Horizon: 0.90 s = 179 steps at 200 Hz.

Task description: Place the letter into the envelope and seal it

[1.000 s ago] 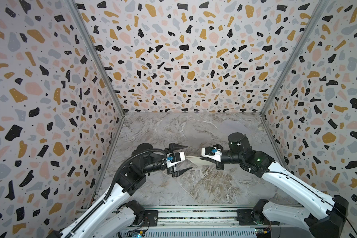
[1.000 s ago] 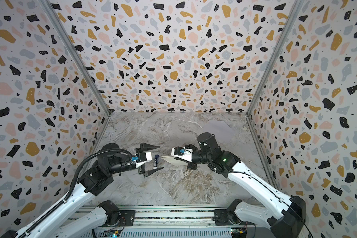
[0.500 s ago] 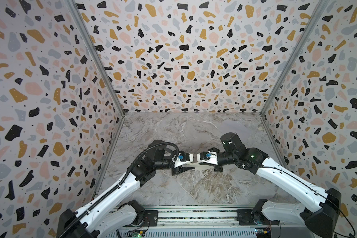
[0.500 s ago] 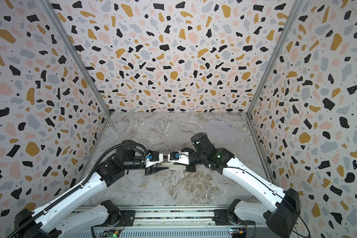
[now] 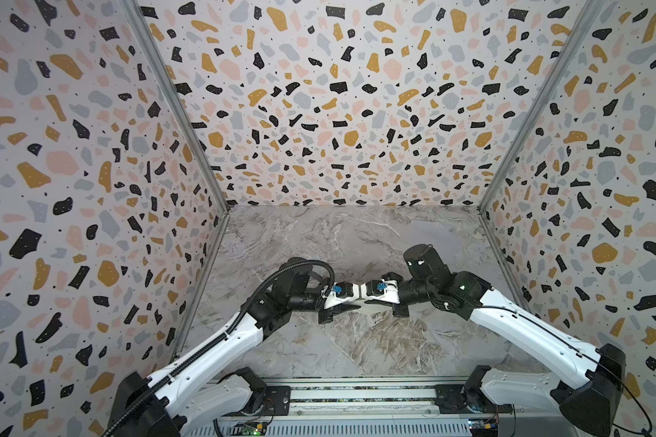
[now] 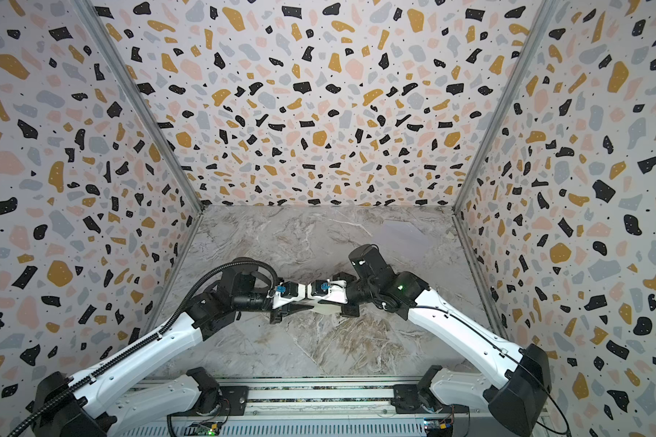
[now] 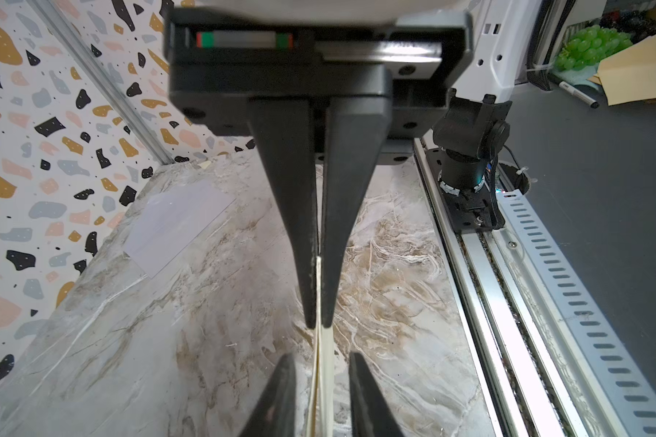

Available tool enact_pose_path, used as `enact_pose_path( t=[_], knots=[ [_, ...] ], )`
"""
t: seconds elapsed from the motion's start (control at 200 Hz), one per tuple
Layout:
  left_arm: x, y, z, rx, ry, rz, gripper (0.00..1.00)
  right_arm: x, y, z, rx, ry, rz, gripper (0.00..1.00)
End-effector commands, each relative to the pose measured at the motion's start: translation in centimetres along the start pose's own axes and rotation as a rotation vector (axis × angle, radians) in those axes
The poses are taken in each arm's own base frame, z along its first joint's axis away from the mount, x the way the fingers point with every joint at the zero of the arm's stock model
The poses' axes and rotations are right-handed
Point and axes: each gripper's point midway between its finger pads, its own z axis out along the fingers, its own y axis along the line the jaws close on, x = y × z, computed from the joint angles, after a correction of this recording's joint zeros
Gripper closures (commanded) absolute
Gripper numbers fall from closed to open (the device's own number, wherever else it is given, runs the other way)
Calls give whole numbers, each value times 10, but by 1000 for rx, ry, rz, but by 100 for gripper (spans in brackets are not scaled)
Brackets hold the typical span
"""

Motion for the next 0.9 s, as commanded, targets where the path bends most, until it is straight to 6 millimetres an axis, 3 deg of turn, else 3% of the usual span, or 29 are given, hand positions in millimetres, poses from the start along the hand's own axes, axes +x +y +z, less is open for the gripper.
enact_pose_path(
  t=[0.0, 0.16, 0.285, 0.551, 0.711, 0.891],
  knots=[
    [-2, 1, 4, 3, -17, 6, 84, -17, -1, -10, 13, -43, -36, 100],
    [-2, 0, 6, 13, -23, 1, 100, -16, 0, -10, 17, -46, -37, 100],
    [-8, 1, 4, 2, -57, 10, 100, -16, -1, -11, 31, -53, -27, 100],
    [-29, -4, -8, -23, -166, 25, 100, -23, -15, -41, 79, -192, 74, 74],
    [-34, -5, -11, -20, -202, 19, 100, -36, -10, -63, 78, -336, 65, 73],
    [-42, -5, -13, -13, -233, 20, 100, -37, -10, -62, 61, -363, 81, 73]
  ],
)
